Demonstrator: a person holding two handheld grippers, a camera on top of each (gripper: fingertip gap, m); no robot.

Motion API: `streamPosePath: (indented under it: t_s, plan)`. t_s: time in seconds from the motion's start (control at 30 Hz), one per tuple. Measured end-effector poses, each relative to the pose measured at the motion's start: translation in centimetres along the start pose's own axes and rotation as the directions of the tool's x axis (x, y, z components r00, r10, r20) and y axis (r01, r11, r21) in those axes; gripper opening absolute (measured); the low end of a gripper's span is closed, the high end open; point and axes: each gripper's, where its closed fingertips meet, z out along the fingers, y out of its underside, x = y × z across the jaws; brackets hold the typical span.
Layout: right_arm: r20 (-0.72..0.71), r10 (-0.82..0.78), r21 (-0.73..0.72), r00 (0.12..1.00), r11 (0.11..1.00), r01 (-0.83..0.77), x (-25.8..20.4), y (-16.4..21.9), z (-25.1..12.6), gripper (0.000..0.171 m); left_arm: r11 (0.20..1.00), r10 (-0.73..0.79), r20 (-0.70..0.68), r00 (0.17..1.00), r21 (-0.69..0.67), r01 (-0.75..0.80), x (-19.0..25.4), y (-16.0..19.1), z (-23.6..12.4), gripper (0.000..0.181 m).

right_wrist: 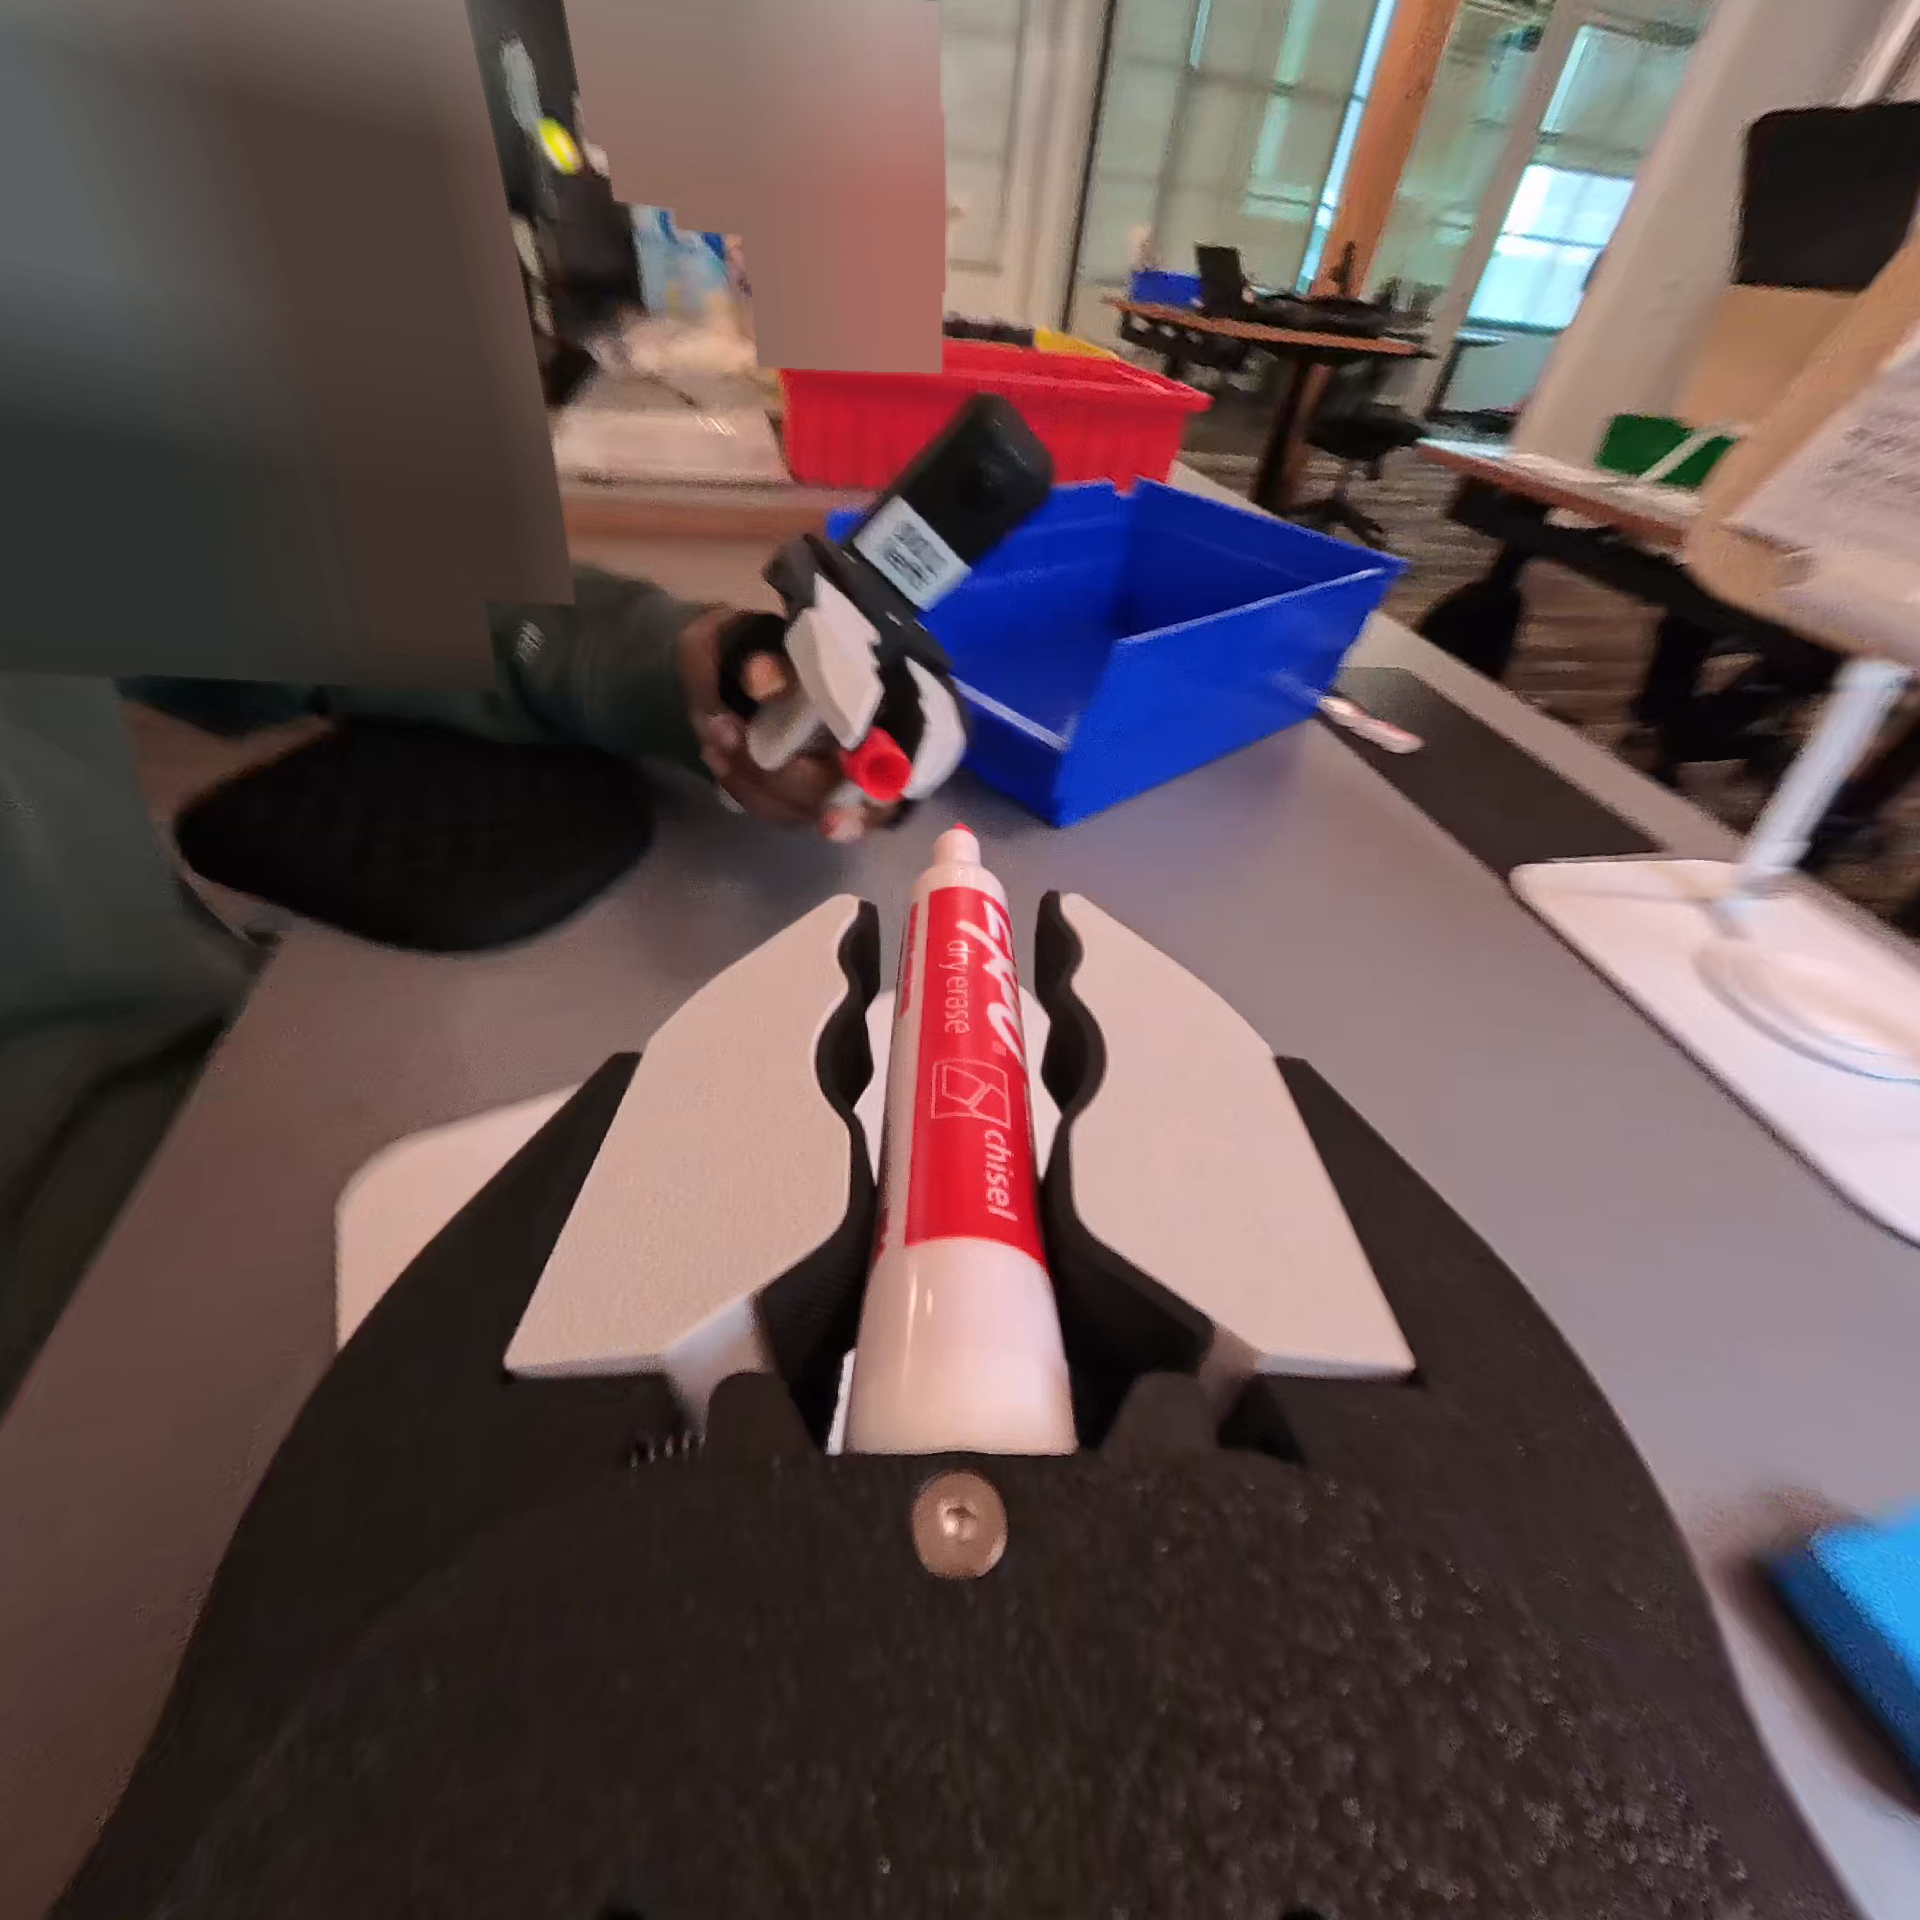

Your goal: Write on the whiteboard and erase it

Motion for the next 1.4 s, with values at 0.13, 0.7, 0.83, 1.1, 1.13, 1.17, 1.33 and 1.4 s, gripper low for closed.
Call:
streamPosePath:
  t_s: [0.13,0.7,0.83,1.1,1.13,1.17,1.33,1.4]
  plan:
    - [0.01,0.005,-0.032,1.0,0.999,-0.004,-0.2,0.7,0.2,0.032,0.998,0.047,0.011,0.999,-0.038,-0.046,0.1,0.2,0.5,0.018]
    - [-0.02,0.108,-0.354,0.994,0.929,-0.108,0.3,6.4,2.5,0.034,0.95,0.311,0.252,0.916,-0.087,-0.299,-2.2,0.6,-1.5,0.018]
    - [0.006,0.085,-0.468,0.996,0.881,-0.072,-0.4,7.7,3.7,0.033,0.936,0.35,0.287,0.892,-0.146,-0.32,-2.7,1.4,-2.3,0.018]
    - [0.041,-0.031,-0.641,0.999,0.766,0.05,-0.4,9.6,5.0,0.034,0.923,0.378,0.279,0.883,-0.187,-0.336,-2.2,2.5,-3.9,0.018]
    - [0.043,-0.04,-0.653,0.998,0.755,0.058,-0.3,9.8,5.1,0.033,0.923,0.378,0.274,0.884,-0.187,-0.336,-2.0,2.6,-3.9,0.018]
    - [0.042,-0.047,-0.663,0.998,0.746,0.063,-0.2,9.9,5.1,0.034,0.922,0.38,0.272,0.884,-0.189,-0.338,-1.9,2.8,-4.0,0.018]
    - [0.038,-0.068,-0.693,0.997,0.717,0.076,0.3,10.3,5.3,0.034,0.922,0.378,0.259,0.889,-0.196,-0.334,-1.6,3.2,-4.2,0.018]
    - [0.034,-0.07,-0.698,0.997,0.712,0.074,0.5,10.4,5.3,0.034,0.92,0.38,0.259,0.888,-0.201,-0.336,-1.6,3.3,-4.2,0.018]
